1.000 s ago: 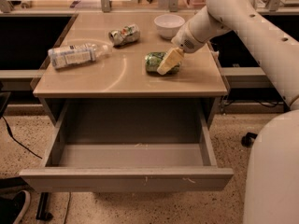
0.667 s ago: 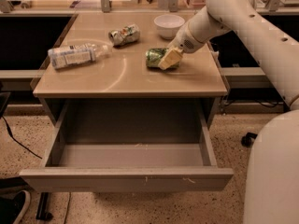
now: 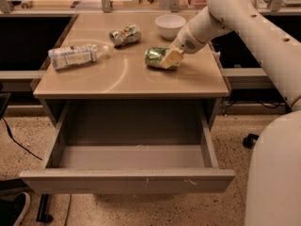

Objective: Place green can into top drawer

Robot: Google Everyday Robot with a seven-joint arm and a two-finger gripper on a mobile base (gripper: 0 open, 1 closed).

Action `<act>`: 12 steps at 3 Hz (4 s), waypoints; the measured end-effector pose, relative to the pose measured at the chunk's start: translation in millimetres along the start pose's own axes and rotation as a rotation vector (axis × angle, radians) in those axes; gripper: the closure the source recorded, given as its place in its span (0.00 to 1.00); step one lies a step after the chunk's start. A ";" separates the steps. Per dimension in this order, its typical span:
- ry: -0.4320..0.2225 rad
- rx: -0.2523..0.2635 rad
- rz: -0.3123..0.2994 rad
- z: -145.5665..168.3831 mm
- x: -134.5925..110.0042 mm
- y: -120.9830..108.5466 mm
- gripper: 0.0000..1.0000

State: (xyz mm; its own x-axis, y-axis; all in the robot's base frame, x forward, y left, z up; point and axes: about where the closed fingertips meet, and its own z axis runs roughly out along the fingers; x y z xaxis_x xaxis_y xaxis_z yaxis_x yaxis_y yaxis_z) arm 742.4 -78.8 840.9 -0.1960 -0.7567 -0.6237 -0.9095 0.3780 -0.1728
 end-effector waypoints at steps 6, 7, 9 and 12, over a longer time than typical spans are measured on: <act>-0.206 0.058 0.221 -114.4 22.0 207.9 1.00; -0.134 0.063 0.300 -96.0 65.8 220.2 1.00; -0.027 0.069 0.307 -59.0 92.0 209.7 1.00; 0.055 0.046 0.459 -9.3 153.5 207.4 1.00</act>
Offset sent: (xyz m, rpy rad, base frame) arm -0.0633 0.0151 0.0069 -0.0408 0.0125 0.1137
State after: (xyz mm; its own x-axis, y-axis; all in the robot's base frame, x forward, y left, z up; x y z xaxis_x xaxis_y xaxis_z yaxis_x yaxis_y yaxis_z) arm 520.3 -121.5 716.4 -0.5948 -0.5324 -0.6023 -0.7071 0.7029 0.0771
